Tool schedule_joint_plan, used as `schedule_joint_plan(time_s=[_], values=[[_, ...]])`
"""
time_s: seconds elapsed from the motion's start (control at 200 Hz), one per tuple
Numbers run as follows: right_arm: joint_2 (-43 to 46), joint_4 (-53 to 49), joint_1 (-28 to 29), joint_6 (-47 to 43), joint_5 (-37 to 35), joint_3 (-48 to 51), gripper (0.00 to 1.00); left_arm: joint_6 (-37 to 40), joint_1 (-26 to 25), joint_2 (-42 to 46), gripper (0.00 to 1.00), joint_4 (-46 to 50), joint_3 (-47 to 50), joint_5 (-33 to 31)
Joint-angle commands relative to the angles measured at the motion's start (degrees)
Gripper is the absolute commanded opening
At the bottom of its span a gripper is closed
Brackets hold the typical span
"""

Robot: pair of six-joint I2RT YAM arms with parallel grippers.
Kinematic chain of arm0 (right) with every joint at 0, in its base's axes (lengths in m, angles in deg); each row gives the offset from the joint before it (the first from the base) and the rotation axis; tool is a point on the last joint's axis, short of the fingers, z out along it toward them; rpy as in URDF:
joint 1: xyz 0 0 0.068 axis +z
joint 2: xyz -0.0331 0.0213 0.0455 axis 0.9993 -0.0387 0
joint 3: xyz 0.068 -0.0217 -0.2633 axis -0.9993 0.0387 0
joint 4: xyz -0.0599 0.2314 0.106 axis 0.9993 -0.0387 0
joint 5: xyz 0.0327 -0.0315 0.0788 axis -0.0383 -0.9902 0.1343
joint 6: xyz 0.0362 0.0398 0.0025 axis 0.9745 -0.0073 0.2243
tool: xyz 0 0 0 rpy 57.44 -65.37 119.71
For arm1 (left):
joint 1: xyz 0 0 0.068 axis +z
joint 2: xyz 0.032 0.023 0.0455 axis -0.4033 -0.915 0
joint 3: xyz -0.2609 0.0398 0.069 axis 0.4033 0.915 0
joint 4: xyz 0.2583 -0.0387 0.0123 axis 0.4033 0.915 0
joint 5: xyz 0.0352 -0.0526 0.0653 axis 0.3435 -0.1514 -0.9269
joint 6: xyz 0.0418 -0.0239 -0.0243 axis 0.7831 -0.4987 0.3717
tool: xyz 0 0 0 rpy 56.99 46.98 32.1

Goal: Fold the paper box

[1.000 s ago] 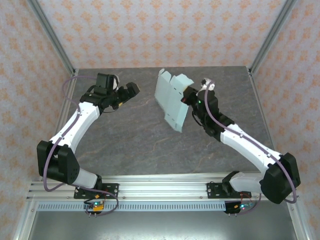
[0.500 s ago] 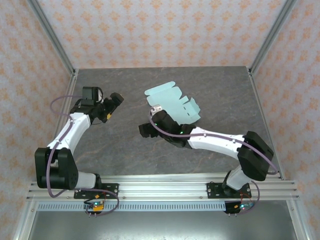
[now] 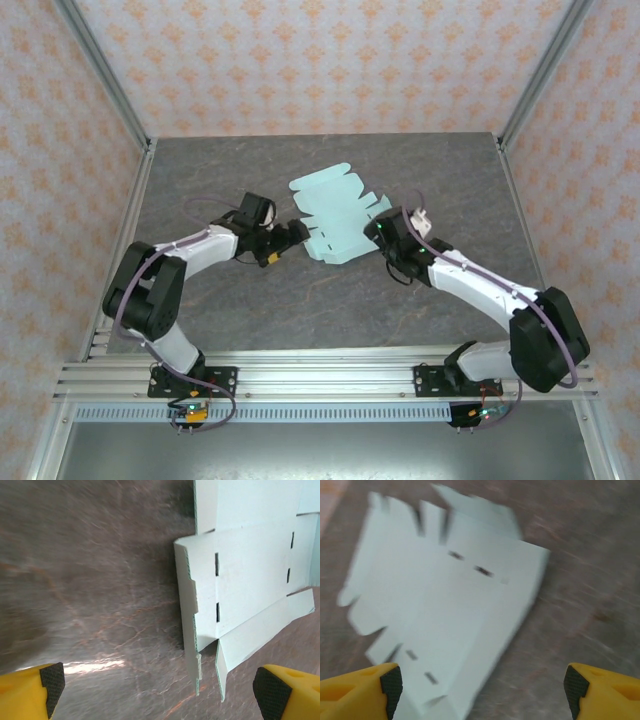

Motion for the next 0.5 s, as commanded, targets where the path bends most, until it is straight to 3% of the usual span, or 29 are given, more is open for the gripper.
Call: schedule_joint_plan(time_s=[0.0, 0.12, 0.205, 0.33, 0.496], values=[[-0.36, 0.85, -5.83, 1.67, 6.96, 0.45, 0.85, -1.21, -1.31, -0.65, 0.97, -3.76, -2.1, -2.14], [-2.16, -3.03, -12.28, -11.94, 6.93, -3.48, 0.86, 0.6, -1.98, -1.84, 0.89, -1.47, -4.51, -4.52], [-6.17, -4.33, -15.92, -21.73, 11.37, -7.96, 0.86, 1.6, -2.55, -3.53, 0.85, -0.49, -6.66, -4.26], [-15.24, -12.52, -16.26, -36.24, 9.37, -19.16, 0.83, 2.72, -3.75, -5.97, 0.71, 0.34, -8.94, -5.38], [-22.06, -14.18, -16.33, -44.71, 8.93, -25.97, 0.8, 6.98, -5.23, -9.64, 0.58, 3.68, -12.24, -7.26]])
